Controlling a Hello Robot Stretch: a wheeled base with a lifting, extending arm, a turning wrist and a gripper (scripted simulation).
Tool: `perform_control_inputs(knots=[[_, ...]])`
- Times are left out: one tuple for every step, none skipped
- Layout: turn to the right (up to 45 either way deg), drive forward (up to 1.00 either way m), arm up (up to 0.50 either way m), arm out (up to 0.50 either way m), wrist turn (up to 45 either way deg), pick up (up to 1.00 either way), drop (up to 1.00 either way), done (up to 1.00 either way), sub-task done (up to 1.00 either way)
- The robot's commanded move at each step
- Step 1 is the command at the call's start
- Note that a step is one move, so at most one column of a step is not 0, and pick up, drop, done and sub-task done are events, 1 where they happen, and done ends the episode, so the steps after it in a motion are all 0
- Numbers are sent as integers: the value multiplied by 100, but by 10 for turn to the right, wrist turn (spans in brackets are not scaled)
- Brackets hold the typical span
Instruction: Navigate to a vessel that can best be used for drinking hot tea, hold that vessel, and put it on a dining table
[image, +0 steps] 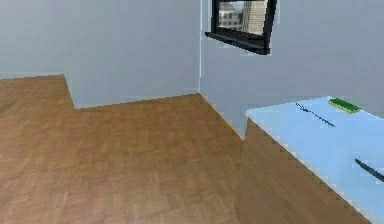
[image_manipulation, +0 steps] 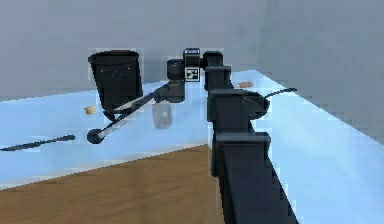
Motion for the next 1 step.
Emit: perform_control_inputs(knots=[[0,0,0,0,450,0,0,0,0]])
